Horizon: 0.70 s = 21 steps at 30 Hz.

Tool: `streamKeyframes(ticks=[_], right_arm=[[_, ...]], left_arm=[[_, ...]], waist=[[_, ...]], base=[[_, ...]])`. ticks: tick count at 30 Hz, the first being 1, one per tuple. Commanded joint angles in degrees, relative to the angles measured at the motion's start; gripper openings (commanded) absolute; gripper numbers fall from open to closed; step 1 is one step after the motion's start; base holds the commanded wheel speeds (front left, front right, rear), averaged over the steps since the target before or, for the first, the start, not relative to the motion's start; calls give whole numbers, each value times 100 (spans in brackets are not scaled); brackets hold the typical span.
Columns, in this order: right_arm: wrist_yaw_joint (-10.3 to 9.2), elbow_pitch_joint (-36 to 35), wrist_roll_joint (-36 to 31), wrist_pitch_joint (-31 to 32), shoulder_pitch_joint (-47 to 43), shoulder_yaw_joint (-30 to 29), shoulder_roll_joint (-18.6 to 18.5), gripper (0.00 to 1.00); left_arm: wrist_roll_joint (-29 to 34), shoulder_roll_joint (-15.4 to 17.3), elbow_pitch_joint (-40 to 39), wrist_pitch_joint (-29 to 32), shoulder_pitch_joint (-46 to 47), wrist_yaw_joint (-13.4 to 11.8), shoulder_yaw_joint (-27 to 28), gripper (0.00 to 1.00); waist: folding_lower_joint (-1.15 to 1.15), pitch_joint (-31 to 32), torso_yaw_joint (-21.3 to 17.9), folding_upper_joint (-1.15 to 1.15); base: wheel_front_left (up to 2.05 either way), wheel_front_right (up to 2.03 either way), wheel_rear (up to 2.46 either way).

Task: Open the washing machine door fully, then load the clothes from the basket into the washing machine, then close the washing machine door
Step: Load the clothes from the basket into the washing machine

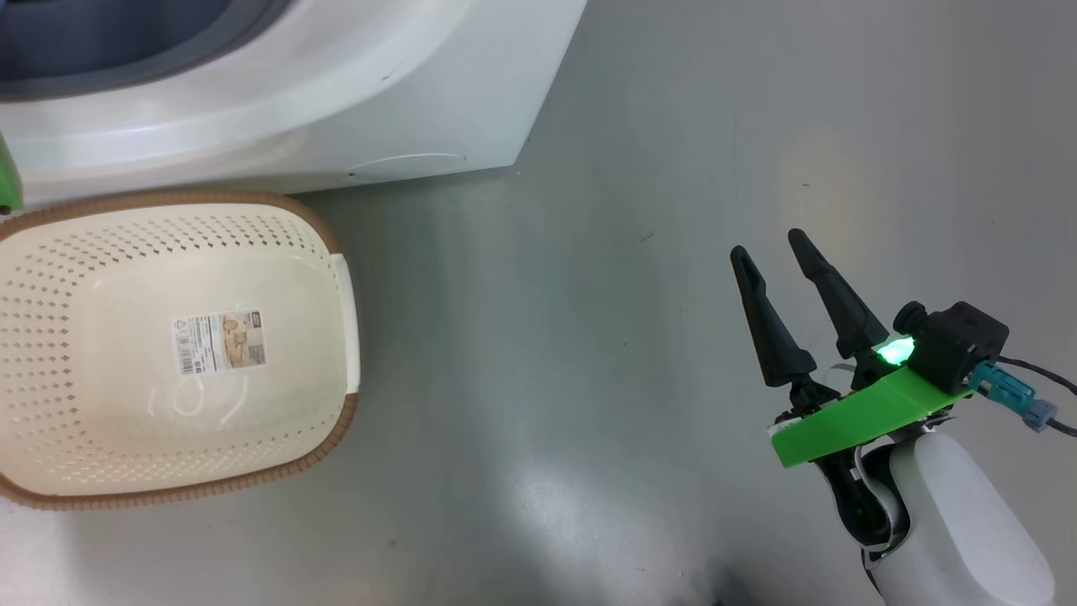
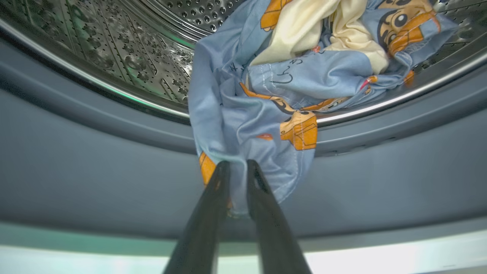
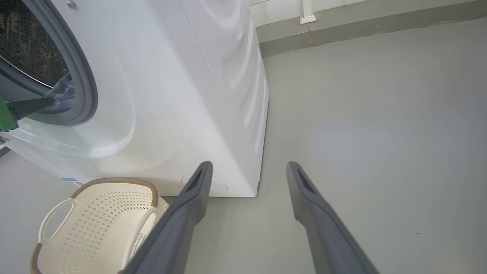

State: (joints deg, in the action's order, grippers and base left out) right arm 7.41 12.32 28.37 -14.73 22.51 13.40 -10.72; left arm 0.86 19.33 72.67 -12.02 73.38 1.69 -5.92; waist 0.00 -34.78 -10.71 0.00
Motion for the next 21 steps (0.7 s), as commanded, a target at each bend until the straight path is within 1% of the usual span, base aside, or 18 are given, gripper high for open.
streamKeyframes(ticks=[1,7,16,21], right_arm=[[8,-130,1,-27,-80,85,23,100],[8,-140,2,-27,-69,79,46,100],[8,-134,11,-27,-29,114,167,100],[8,-124,42,-27,-5,187,229,100]], left_arm=[[26,320,-75,-73,94,-88,-4,0],[-3,285,-71,-176,177,-42,-86,0],[-605,-58,-276,-282,361,375,215,0],[-929,-125,-347,-292,543,496,374,0]], waist=[[0,2,-10,0],[0,-8,-24,0],[0,-47,-116,0],[0,-75,-261,0]], base=[[0,0,0],[0,0,0],[0,0,0],[0,0,0]])
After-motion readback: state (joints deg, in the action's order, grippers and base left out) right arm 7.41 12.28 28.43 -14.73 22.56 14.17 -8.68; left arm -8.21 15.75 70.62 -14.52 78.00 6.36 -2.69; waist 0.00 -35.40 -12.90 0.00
